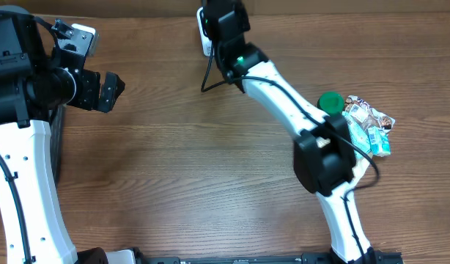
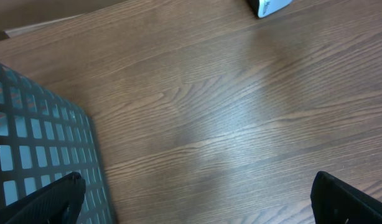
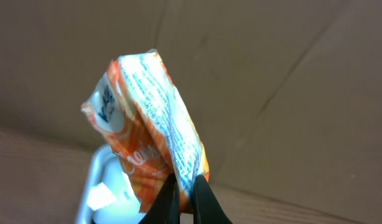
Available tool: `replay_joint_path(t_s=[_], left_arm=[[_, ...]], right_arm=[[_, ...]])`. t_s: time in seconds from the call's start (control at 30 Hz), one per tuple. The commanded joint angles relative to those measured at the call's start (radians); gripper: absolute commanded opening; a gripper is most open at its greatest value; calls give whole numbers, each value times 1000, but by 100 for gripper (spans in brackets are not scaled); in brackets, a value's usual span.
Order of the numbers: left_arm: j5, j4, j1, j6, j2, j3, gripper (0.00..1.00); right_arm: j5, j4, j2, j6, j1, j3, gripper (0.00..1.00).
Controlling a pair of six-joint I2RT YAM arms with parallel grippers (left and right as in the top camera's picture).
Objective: Scan the item barcode
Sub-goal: 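Hold the orange tissue pack in front of the white scanner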
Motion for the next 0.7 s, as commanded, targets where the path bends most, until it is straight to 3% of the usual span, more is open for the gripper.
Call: replay_joint_path(t_s=[0.0, 0.2, 0.67], left_arm=[[3, 1, -7, 23, 2, 16, 100], [3, 1, -7, 23, 2, 16, 100], [3, 1, -7, 23, 2, 16, 100]], right_arm=[[72, 47, 76, -205, -4, 8, 4], [125, 142, 155, -307, -3, 8, 4], [124, 179, 166, -307, 20, 8, 4]])
